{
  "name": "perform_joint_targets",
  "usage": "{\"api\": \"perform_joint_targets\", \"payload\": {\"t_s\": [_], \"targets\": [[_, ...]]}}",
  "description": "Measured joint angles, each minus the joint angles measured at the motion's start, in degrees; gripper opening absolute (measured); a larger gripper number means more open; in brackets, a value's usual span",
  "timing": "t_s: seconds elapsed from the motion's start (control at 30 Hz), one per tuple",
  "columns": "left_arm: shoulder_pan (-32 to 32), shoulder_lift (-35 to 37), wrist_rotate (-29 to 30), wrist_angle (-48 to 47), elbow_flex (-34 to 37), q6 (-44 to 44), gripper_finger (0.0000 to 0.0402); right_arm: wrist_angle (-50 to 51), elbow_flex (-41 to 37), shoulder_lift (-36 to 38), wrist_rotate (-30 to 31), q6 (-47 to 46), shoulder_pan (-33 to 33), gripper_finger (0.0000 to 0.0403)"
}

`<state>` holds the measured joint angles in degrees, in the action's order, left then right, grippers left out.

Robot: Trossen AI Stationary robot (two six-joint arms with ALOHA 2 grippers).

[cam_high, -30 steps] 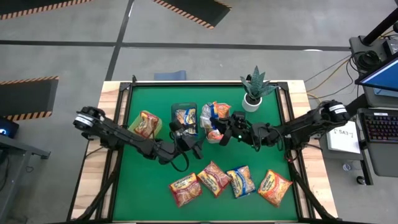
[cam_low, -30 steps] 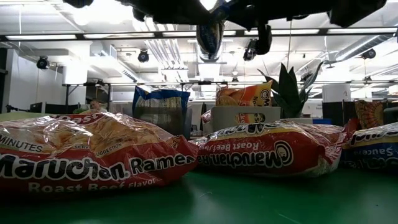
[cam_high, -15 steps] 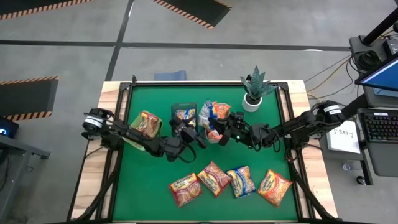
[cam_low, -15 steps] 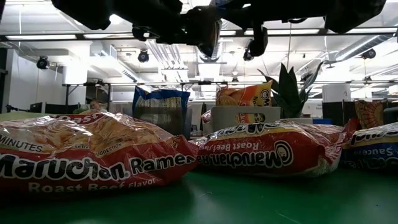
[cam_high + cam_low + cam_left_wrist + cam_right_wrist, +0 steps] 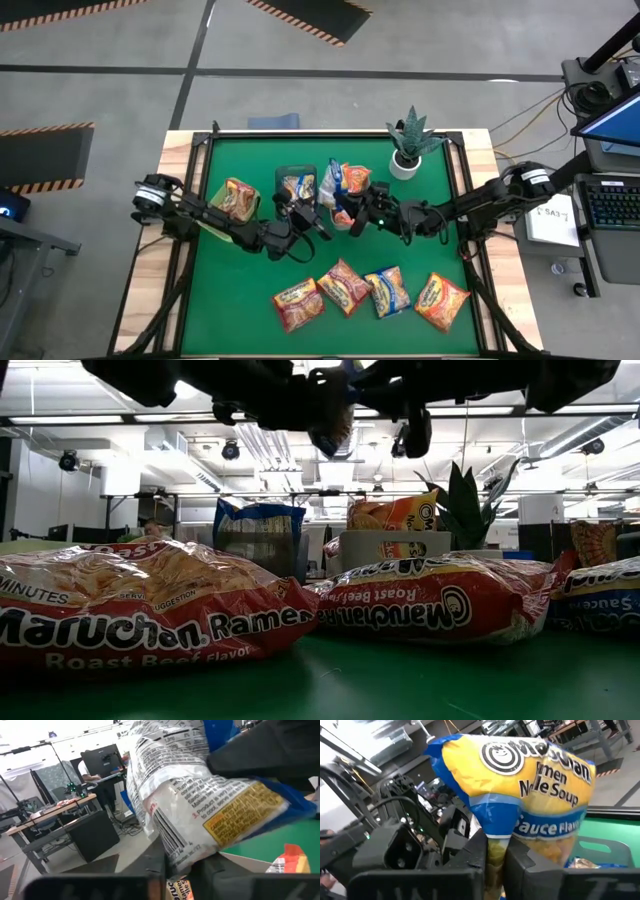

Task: Sort Maruchan noodles
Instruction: Put the blue noodle pack into the black bin

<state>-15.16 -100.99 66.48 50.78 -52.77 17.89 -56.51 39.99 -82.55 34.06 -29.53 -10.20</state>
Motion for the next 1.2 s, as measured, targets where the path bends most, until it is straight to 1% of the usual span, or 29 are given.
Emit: {"api": "perform_joint_targets", "payload": {"t_s": [0.1,0.23,0.4,0.5,0.6,0.7,0.83,0.93,1.0,1.03,1.13,1.2], "targets": [[-0.02,0.02,0.0,0.0,-0.01,0.49,0.0011,2.08,0.0,0.63,-0.02,0.19,0.0,0.0061],[-0.4,0.57,-0.02,0.02,-0.01,1.07,0.0011,6.74,0.0,3.32,-0.18,0.86,-0.02,0.0115],[-1.02,1.64,-0.1,-0.53,-0.02,2.4,0.001,13.93,-0.03,9.16,-0.11,4.28,-0.02,0.0182],[-1.61,3.15,-2.22,-2.44,-0.02,2.48,0.001,19.86,-0.04,13.44,-0.61,6.38,-0.04,0.0212],[-1.9,5.71,-5.7,-7.55,-0.02,0.24,0.001,25.96,-0.07,17.57,-3.41,9.85,-0.04,0.0233],[-1.89,9.94,-11.95,-16.82,-0.02,-5.44,0.001,30.56,-0.09,21.56,-6.97,13.72,-0.07,0.0245],[-0.69,16.13,-23.48,-32.1,-0.02,-15.5,0.001,34.93,-0.09,25.8,-11.09,16.72,-0.02,0.0245],[0.24,20.14,-31.02,-42.18,-0.02,-20.77,0.001,36.57,-0.09,27.57,-18.46,21.56,-0.04,0.024],[0.41,21.95,-33.0,-47.31,-0.02,-23.18,0.001,36.55,-0.09,27.66,-23.54,25.44,-0.24,0.0237],[0.36,22.57,-33.13,-49.62,-0.02,-24.2,0.0011,36.51,-0.09,27.27,-24.76,27.06,-0.53,0.0235],[0.37,23.68,-34.7,-54.29,-0.02,-26.77,0.0012,37.24,0.38,25.82,-23.84,32.35,-1.41,0.0231],[0.51,23.91,-37.03,-55.16,-0.02,-28.8,0.0012,37.59,1.65,24.38,-23.54,36.0,-1.68,0.0231]]}}
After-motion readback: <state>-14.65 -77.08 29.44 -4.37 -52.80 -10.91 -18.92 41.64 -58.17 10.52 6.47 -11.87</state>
